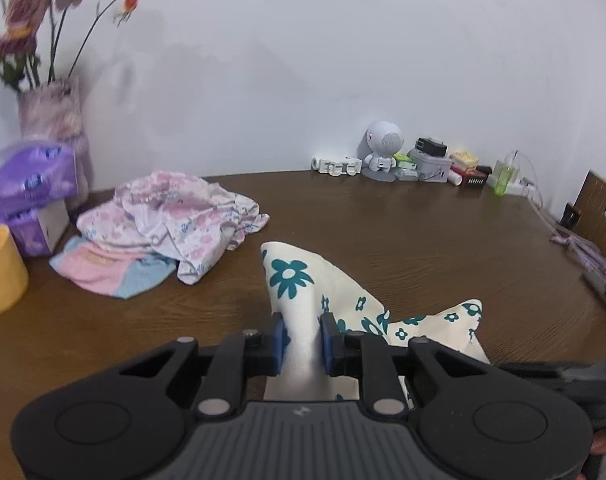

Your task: Fold clothes

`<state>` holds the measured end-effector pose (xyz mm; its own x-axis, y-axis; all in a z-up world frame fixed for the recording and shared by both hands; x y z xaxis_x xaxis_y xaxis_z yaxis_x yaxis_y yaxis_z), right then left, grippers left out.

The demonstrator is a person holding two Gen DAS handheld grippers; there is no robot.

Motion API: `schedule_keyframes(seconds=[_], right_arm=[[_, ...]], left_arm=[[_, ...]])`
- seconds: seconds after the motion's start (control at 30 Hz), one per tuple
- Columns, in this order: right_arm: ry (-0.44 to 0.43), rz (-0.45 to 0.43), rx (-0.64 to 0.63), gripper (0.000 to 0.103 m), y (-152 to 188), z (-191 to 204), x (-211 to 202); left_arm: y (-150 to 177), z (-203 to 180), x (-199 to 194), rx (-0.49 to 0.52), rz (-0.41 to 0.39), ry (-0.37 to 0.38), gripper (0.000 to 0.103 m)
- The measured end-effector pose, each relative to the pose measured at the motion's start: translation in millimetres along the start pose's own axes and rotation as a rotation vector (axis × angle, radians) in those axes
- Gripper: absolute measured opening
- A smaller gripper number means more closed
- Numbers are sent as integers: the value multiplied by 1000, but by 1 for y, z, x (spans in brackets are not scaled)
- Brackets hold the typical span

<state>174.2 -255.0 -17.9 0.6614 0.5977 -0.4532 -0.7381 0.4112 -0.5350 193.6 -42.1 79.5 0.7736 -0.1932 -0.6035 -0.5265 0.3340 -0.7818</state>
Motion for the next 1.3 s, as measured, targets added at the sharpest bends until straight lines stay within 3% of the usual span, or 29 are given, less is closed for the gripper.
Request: schedule_keyframes(seconds=[0.3, 0.63, 0.93, 1.3], right_arm=[[21, -72, -57, 23, -21, -21, -31], [3, -81, 3, 23, -27, -56, -51], [-9, -102, 61, 23, -32, -84, -72], [0, -191, 175, 23, -39, -118, -97]], left_arm=[[-24, -48, -2, 146, -5, -80, 17], [-42, -118, -2, 316, -28, -162, 17], [-49, -187, 16, 387, -45, -116, 17], [-37, -226, 44, 394, -4, -31, 17]])
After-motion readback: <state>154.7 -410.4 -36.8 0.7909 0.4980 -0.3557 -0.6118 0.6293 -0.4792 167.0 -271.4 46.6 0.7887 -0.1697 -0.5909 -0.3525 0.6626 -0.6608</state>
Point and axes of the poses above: each gripper's, at about its wrist camera, not at the fingertips, and x roughly the way its jaws point, z to its left, y to its underside, the point moved 2 cm from there along x, roughly the way its jaws point, and after that the axes turned 15 degrees about x, right-handed, at the moved point
